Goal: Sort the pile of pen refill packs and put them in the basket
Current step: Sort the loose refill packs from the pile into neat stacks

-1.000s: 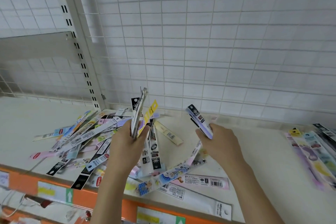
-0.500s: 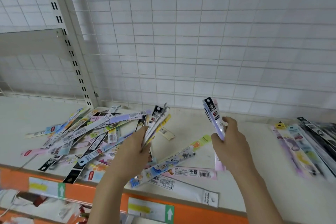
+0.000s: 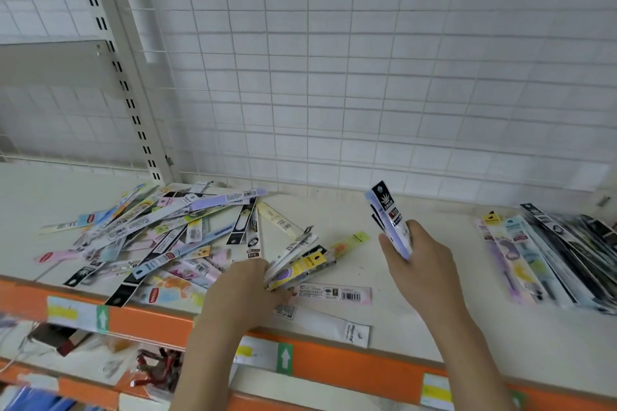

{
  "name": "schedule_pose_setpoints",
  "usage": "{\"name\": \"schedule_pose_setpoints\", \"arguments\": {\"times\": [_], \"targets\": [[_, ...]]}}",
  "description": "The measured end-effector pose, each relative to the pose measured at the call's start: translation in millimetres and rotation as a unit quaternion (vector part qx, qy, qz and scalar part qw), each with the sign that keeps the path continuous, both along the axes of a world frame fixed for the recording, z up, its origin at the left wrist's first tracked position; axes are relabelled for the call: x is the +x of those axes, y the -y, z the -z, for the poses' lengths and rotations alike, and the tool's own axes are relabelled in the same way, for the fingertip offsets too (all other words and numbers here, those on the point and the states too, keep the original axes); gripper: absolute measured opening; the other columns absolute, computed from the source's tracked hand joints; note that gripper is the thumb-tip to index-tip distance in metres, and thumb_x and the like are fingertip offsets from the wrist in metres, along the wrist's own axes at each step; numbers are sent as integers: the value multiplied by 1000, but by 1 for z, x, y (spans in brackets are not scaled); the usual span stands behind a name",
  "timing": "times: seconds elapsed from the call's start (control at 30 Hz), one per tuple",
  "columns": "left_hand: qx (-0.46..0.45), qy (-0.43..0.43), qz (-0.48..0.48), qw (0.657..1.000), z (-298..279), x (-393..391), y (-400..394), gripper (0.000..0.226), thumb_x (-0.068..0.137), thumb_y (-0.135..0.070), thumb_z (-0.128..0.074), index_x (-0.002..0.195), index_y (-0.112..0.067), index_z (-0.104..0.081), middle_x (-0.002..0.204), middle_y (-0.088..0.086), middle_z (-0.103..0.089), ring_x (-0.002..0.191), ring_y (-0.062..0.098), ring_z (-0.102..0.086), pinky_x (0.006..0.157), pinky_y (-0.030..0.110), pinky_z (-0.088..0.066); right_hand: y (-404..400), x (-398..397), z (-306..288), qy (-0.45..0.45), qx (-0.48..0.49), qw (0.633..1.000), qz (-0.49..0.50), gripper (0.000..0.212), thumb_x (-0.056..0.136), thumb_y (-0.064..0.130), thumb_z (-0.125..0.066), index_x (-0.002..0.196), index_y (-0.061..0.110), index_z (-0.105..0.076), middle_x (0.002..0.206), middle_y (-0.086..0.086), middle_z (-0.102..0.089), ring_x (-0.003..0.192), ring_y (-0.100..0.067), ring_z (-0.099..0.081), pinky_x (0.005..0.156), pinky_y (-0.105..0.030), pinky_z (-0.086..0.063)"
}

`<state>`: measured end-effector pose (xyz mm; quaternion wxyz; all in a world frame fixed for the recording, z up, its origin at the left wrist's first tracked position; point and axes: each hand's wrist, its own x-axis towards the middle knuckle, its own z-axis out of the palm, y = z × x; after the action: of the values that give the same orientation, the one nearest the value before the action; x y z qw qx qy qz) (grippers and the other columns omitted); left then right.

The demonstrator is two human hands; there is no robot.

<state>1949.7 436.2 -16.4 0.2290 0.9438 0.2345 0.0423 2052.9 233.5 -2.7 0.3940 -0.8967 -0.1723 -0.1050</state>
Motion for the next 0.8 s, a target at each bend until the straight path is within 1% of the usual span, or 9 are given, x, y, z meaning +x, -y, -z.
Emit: {"name": "schedule_pose_setpoints", "arguments": {"times": [0.07,0.17,0.23,0.37,0.5,0.57,0.63,0.73,0.8], "targets": [[5,-6,-4,1000,2,0,1,22,83,-41,-62,76,-25,-48,69,-9,-47,71,17,-51,61,25,-38,1,0,1,-5,-8,1000,-10,33,90,29,-53,66,23,-32,56,-1,-46,51,-23,-43,50,-32,-35],[34,5,-7,999,3,1,3,16,87,-36,-57,81,-22,-51,67,-9,-46,70,18,-51,60,26,-38,4,-1,3,-23,-30,999,-12,37,88,18,-53,64,22,-26,55,0,-40,49,-22,-35,49,-30,-29],[42,14,-15,999,0,0,6,17,88,-32,-56,77,-23,-48,64,-7,-46,67,19,-51,58,26,-38,5,-2,4,-31,-44,998,-12,36,88,15,-52,64,21,-26,56,0,-39,50,-22,-35,49,-30,-28],[21,50,-36,998,-10,-1,12,37,88,-24,-55,59,-23,-34,56,-4,-41,54,15,-42,50,25,-33,7,-1,3,-31,-52,998,-23,35,87,12,-51,64,21,-26,56,0,-40,50,-23,-36,49,-31,-29],[9,102,-70,992,-17,0,11,36,87,-16,-54,57,-13,-34,51,0,-35,45,14,-30,44,23,-24,6,-1,5,-32,-72,996,-36,37,87,11,-50,63,24,-24,57,7,-35,48,-19,-34,46,-29,-27],[1,131,-84,988,-20,0,11,38,86,-16,-55,56,-12,-33,49,0,-33,44,14,-30,43,23,-22,5,0,6,-35,-81,995,-42,34,87,12,-49,65,24,-26,58,9,-34,49,-17,-34,46,-28,-27],[-10,162,-90,983,-22,-1,13,40,88,-22,-56,56,-15,-33,47,-2,-35,42,13,-32,42,21,-22,5,2,8,-39,-84,995,-45,22,88,14,-48,72,21,-35,60,9,-38,51,-17,-37,47,-28,-29],[-33,221,-109,969,-23,-1,13,39,85,-35,-62,61,-10,-44,48,2,-41,45,16,-36,43,24,-27,4,2,9,-45,-104,993,-46,6,88,18,-48,84,17,-45,67,7,-48,56,-20,-45,49,-28,-34],[-40,252,-125,959,-22,0,10,36,80,-33,-69,70,-3,-53,51,7,-47,46,19,-39,44,26,-30,2,2,9,-46,-124,990,-48,14,89,20,-48,77,21,-42,66,5,-48,56,-20,-45,49,-28,-33]]}}
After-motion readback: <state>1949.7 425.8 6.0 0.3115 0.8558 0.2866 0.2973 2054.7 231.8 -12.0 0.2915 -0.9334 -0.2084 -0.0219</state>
